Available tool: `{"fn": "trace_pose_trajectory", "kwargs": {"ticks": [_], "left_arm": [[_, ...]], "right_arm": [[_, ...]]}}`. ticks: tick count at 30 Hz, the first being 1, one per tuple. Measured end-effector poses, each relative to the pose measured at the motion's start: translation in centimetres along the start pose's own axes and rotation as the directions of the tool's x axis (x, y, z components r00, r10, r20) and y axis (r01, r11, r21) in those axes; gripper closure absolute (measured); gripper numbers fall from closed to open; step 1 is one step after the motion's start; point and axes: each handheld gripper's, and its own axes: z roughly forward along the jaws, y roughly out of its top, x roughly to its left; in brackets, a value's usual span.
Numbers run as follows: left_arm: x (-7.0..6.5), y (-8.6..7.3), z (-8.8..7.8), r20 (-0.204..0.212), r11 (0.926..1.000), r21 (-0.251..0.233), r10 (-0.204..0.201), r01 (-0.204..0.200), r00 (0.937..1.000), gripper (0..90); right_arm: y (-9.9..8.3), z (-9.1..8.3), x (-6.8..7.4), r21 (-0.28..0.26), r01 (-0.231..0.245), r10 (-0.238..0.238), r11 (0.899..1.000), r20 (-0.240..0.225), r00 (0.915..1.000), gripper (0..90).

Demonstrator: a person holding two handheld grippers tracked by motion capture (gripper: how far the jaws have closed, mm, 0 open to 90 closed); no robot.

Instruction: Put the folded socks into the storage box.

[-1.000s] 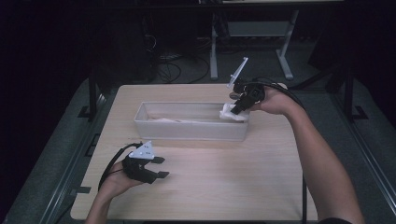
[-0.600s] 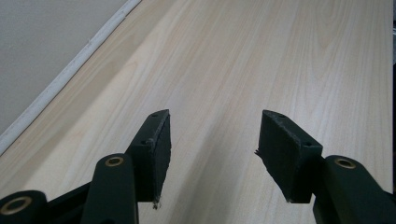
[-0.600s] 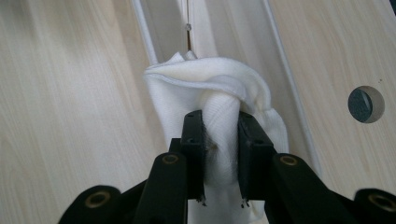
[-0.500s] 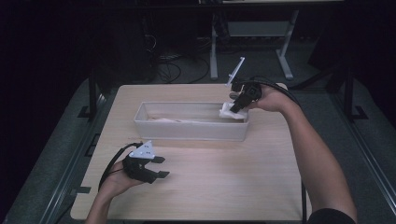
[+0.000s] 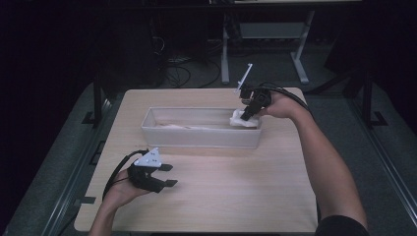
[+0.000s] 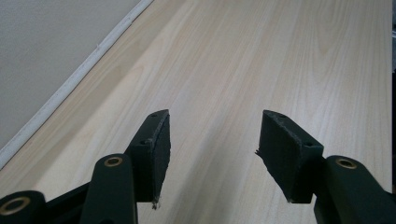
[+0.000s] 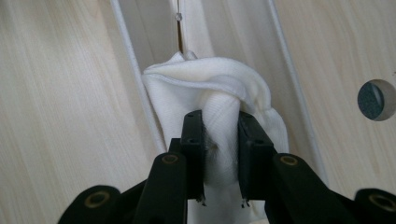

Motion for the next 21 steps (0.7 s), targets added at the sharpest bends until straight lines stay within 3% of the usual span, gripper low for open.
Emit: {"fn": "trace_pose_trajectory", "kwargs": {"ticks": [21], "left_arm": [[0.0, -0.3, -0.6, -0.014, 0.9999, -0.013, -0.007, 0.007, 0.9999, 43.1]], "right_arm": [[-0.7, 2.6, -1.0, 0.036, -0.042, 0.043, 0.998, -0.009, 0.999, 74.4]]}}
